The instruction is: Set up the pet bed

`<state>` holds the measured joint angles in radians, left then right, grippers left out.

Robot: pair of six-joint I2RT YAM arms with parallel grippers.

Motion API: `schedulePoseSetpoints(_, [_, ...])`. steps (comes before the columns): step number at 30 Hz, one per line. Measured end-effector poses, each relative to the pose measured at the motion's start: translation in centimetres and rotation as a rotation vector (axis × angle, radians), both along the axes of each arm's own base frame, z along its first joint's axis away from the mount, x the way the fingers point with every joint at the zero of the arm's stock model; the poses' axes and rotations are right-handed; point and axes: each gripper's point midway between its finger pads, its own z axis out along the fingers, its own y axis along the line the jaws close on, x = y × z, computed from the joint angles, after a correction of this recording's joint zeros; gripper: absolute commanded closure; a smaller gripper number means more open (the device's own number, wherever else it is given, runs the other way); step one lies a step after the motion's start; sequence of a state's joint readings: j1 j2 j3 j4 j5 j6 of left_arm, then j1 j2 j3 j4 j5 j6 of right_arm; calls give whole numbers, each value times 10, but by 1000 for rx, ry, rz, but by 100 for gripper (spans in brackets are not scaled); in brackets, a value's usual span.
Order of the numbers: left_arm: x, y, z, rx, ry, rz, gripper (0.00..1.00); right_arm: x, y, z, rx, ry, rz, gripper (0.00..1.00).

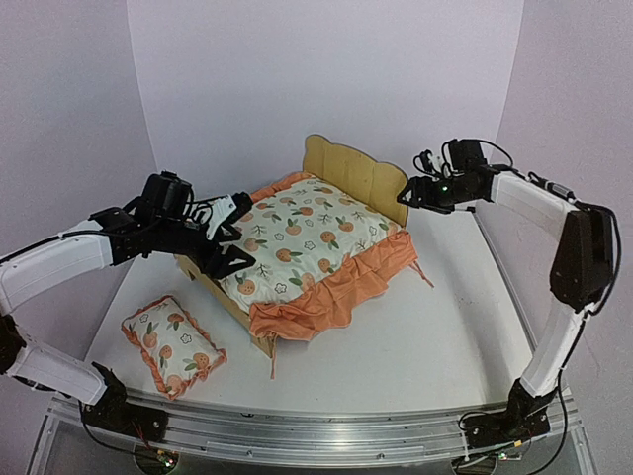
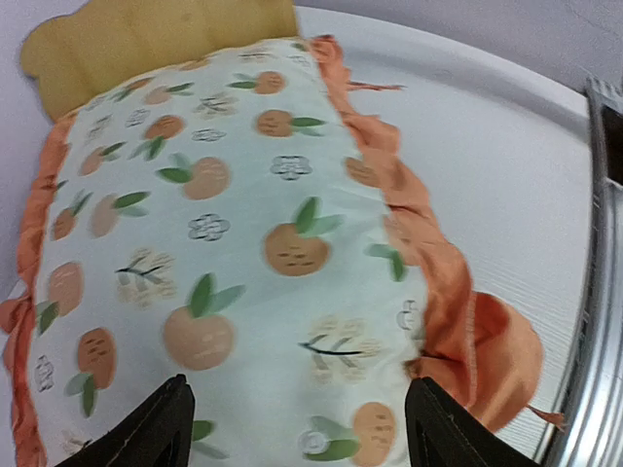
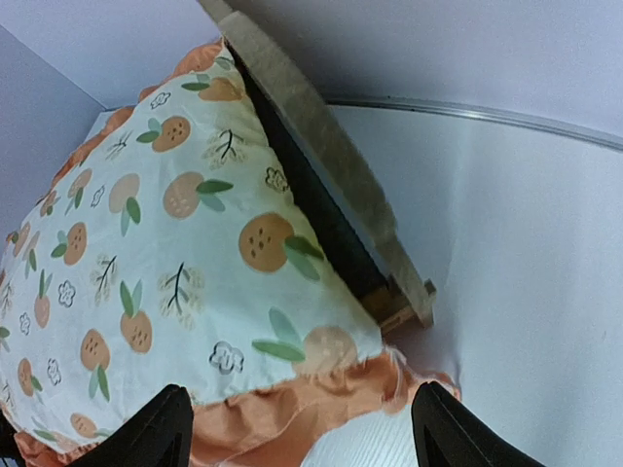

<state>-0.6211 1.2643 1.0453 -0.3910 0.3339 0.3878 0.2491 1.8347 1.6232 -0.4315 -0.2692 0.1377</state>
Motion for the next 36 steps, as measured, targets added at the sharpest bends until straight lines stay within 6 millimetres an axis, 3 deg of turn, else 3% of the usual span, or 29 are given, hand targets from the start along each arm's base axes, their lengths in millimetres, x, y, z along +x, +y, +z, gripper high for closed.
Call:
schedulePoseSetpoints(5, [41,59,-7,-3,-11,308,23,49,4,-19,-3,-20,4,30])
schedulePoseSetpoints(8, [56,100,-22,10,24,488,24,74,-1,-33,-2,-29,-9,44])
schedulePoseSetpoints(15, [69,161,-48,-16,104,768,24,85,0,-45,4,-64,46,83])
schedulePoseSetpoints(19, [69,174,-60,-30,140,844,25,84,1,-44,-71,-183,129,89])
schedulePoseSetpoints(24, [70,174,-70,-31,164,858,27,58,-2,-45,-100,-202,131,94])
schedulePoseSetpoints(36, [82,148,-108,-24,293,758,32,-69,-65,-42,-216,-82,-101,100])
